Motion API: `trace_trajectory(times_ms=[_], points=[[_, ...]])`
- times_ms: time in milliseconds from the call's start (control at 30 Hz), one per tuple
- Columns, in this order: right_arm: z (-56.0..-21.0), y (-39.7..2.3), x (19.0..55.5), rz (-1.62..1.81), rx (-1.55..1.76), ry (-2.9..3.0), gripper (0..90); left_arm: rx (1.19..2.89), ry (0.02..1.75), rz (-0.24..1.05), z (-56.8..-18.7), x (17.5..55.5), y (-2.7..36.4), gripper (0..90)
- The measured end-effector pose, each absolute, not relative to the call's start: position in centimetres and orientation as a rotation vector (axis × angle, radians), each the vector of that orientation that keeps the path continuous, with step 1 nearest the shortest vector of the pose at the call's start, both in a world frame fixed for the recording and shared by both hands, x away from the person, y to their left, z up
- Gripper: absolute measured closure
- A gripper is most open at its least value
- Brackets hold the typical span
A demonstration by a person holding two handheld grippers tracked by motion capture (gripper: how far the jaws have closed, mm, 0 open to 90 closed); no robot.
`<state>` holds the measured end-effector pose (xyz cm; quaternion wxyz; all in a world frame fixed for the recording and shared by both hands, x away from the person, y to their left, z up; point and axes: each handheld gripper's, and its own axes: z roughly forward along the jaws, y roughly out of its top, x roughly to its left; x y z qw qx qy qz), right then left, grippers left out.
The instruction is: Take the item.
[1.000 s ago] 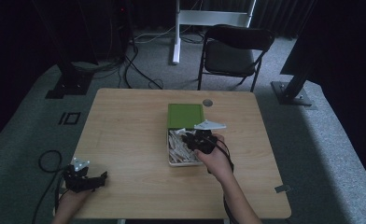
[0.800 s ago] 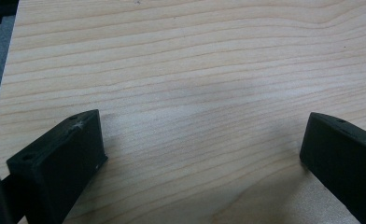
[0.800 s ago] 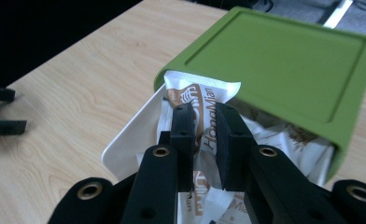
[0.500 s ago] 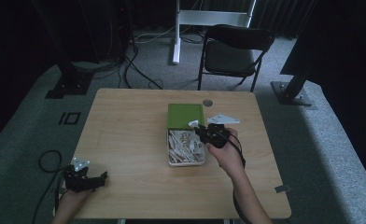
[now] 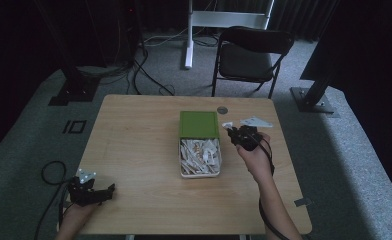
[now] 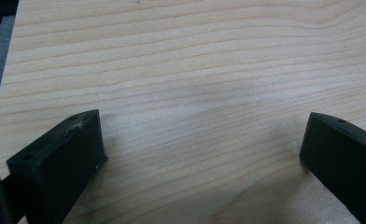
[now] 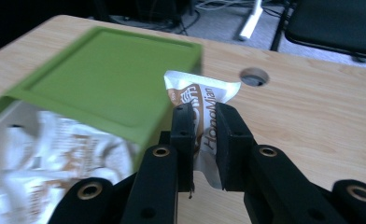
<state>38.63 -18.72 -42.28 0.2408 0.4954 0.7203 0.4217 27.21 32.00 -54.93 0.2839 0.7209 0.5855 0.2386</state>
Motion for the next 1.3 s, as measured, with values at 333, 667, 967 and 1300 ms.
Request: trace_trajectory(times_ms=[333, 667, 967, 1300], points=[[-45.4, -19.8, 41.0, 1.09, 1.426, 1.945, 78.7, 1.929, 1.566, 0.639, -54.9, 27.2, 32.0, 0.7], [-48.9, -19.8, 43.7, 1.023, 1.514, 1.913, 78.7, 1.929, 1.566, 0.639, -54.9, 27.2, 32.0, 0.7], [-51.0, -19.3, 45.4, 0.97, 1.575, 1.878, 78.6, 1.928, 1.566, 0.639, -54.9, 27.2, 32.0, 0.7], [-52.0, -19.0, 46.8, 0.91, 1.583, 1.861, 78.5, 1.928, 1.567, 0.639, -54.9, 27.2, 32.0, 0.7]])
